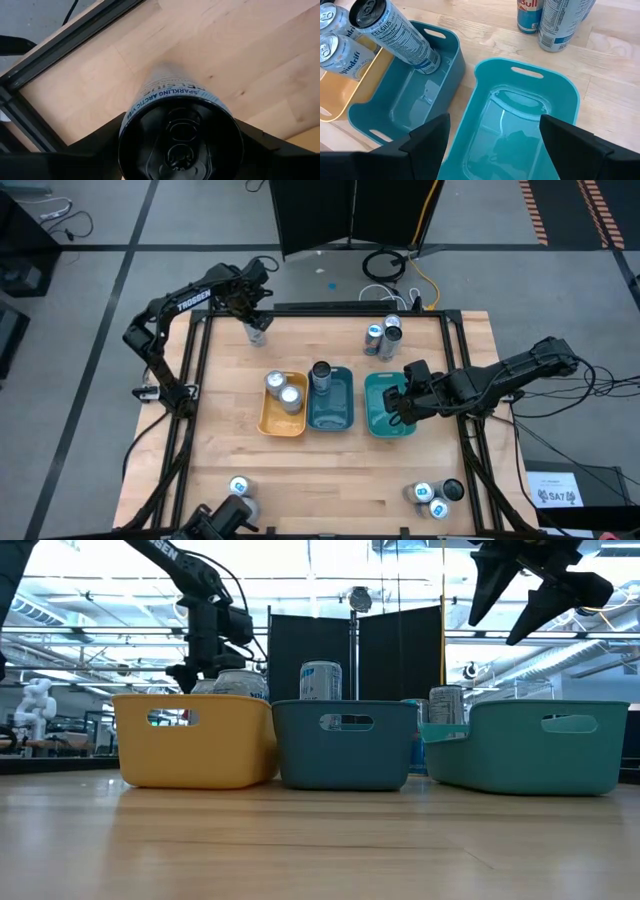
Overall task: Sort soda cans
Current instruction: Put the white-blue soda can into the blue bin
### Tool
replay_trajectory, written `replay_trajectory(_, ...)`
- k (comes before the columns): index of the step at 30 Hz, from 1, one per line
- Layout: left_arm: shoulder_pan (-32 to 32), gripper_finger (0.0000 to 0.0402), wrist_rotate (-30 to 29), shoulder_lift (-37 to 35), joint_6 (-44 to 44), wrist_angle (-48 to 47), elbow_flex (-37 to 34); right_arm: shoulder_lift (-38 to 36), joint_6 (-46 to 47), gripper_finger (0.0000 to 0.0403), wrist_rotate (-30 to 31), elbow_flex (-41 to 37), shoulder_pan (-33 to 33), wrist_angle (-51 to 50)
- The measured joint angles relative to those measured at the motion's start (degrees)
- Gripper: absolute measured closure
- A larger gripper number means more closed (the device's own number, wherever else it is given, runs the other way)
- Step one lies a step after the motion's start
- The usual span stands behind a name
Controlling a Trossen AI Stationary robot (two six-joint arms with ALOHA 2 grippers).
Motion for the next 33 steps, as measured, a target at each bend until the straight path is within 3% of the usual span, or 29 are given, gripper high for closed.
replay_trajectory(9, -5.1, 0.0132, 5.9, -3.2, 3.2, 4.4, 7.1, 0.0, 0.0, 0.0103, 0.0, 0.0, 0.0, -0.8)
replay_trajectory(20, -19.2, 0.013, 6.1, -3.5, 9.5, 9.1, 22.9, 0.0, 0.0, 0.0103, 0.0, 0.0, 0.0, -1.0)
replay_trajectory(28, -29.9, 0.013, 6.1, 1.5, 10.6, 8.4, 34.8, 0.0, 0.0, 0.0103, -0.1, 0.0, 0.0, -1.5)
replay_trajectory(33, -34.3, 0.013, 6.1, 8.3, 10.6, 1.9, 43.6, 0.0, -1.1, 0.0103, -0.3, 0.0, 0.0, -1.9)
